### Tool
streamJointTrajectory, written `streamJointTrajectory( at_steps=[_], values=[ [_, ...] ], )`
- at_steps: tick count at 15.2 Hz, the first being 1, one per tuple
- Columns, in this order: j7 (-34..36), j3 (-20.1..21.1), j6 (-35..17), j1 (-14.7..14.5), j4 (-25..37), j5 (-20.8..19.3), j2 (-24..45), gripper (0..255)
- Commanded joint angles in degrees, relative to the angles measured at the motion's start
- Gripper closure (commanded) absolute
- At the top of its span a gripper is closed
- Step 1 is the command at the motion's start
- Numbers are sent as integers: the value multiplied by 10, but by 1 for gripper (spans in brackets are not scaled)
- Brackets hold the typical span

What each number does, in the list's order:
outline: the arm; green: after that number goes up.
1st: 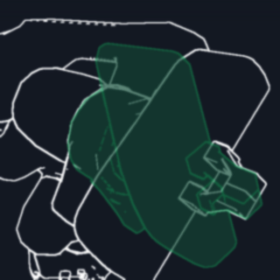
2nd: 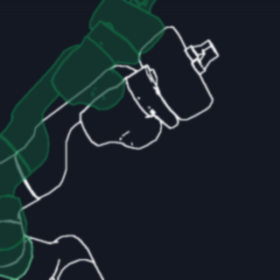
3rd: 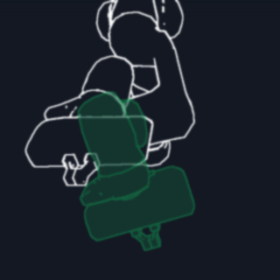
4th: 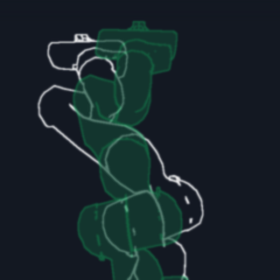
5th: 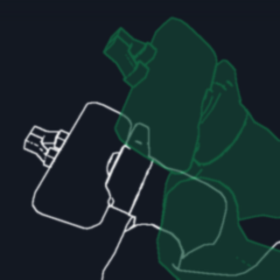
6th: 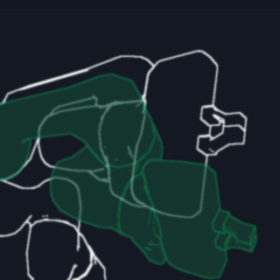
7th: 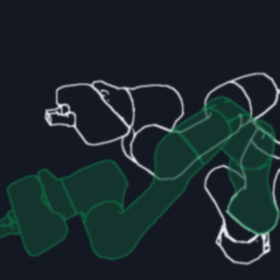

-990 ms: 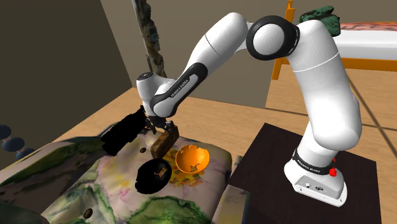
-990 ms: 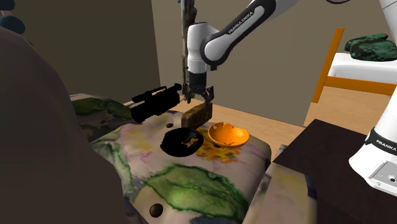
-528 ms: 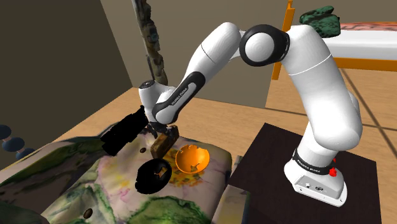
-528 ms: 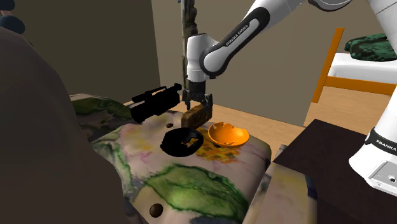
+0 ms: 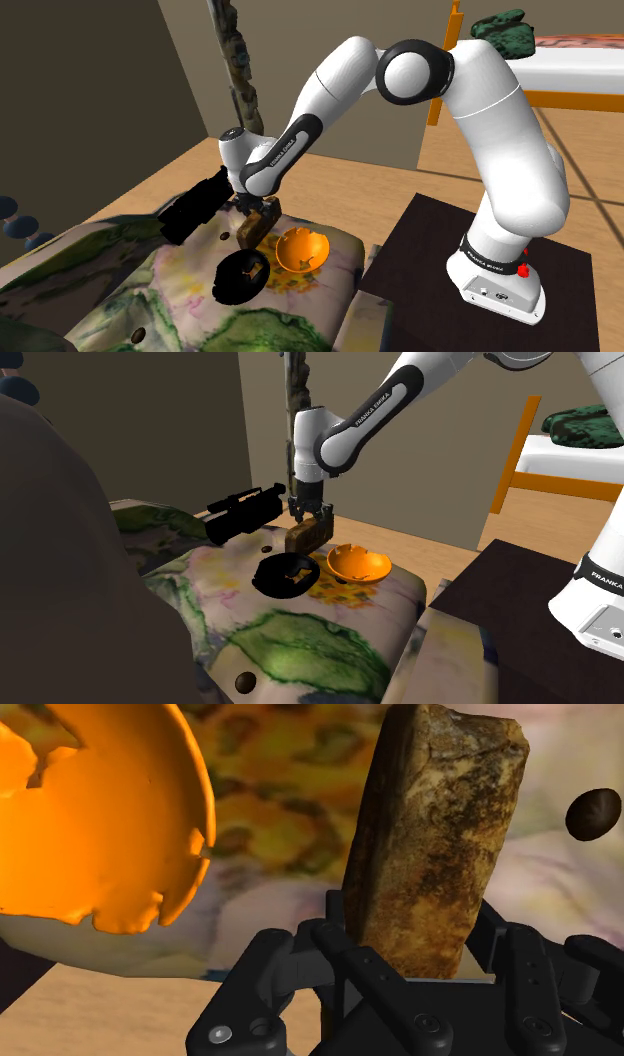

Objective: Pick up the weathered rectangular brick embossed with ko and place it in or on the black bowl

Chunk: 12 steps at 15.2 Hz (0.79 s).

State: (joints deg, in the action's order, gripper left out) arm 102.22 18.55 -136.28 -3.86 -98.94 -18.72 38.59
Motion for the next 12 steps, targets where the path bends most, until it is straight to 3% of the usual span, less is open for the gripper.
streamJointTrajectory(
  at_steps=[1,12],
  values=[
    [0,0,0,0,0,0,0,255],
    [-4,5,14,4,-1,6,-16,255]
  ],
)
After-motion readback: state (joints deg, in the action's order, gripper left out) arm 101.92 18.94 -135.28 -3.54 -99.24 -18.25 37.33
